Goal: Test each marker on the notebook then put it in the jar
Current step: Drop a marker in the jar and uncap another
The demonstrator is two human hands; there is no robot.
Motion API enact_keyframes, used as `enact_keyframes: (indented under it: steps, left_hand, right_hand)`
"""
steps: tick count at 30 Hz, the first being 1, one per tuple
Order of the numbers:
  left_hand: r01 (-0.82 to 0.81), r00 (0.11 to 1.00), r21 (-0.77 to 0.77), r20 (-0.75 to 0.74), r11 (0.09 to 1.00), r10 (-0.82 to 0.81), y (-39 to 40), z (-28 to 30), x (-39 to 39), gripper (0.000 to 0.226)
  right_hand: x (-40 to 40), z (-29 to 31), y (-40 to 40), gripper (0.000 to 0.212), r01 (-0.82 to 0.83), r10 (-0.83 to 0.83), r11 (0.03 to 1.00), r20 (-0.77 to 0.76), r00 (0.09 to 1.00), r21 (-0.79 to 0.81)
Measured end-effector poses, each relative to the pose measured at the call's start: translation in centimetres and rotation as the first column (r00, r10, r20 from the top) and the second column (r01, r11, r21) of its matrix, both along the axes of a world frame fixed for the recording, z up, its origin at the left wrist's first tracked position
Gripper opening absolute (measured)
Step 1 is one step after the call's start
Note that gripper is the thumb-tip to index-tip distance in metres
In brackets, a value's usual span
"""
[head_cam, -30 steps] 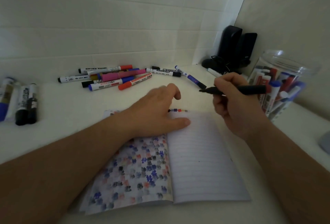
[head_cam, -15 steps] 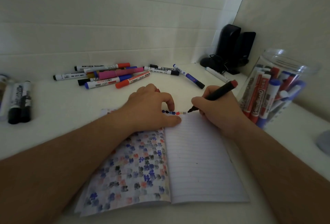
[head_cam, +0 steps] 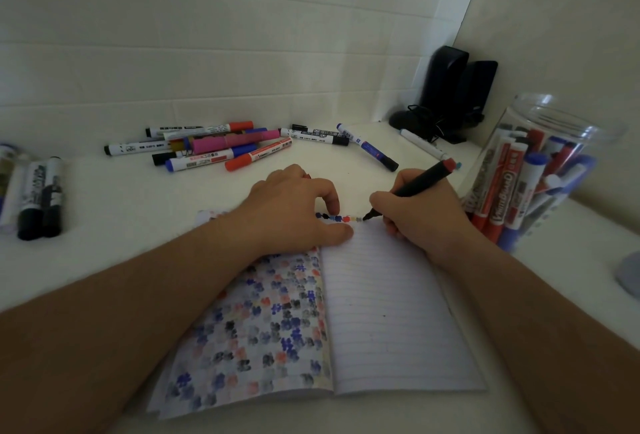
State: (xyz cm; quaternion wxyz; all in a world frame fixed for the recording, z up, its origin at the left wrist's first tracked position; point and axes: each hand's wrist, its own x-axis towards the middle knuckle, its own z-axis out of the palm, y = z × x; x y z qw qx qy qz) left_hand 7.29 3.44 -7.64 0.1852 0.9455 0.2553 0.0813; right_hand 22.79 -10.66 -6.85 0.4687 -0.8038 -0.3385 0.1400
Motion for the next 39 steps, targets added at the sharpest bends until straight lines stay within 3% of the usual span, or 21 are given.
enact_keyframes:
  steps: [5,12,22,28,39]
  left_hand:
    - [-0.003,1.0,-0.004,-0.002,1.0,0.003,-0.06,-0.01,0.01,0.04]
    - [0.005,1.0,-0.005,0.004,1.0,-0.005,-0.05,-0.02,-0.06,0.04]
    - [0.005,1.0,-0.014,0.003,1.0,-0.005,-0.07,0.02,-0.09,0.041]
    - [0.005,1.0,-0.006,0.009,1.0,-0.005,-0.08,0.02,-0.03,0.041]
    - [0.004,1.0,0.003,0.0,1.0,-0.004,-0.04,-0.01,-0.01,0.042]
  right_hand:
    - [0.0,0.08,0.05,0.025,0.03,-0.029,0.999,0.076,0.997,-0.012]
    - [0.34,-0.14,-0.09,0.024,0.026,-0.024,0.998,-0.036,0.999,0.061]
    - [0.01,-0.07,0.15,0.027,0.017,-0.017,1.0,0.116,0.993,0.001]
    - [0.34,-0.27,-0.11,0.027,0.008,-0.007,0.997,-0.022,1.0,0.08]
    - [0.23,-0.25,-0.18,0.029,-0.023,0.022,1.0,0.054,0.998,0.015]
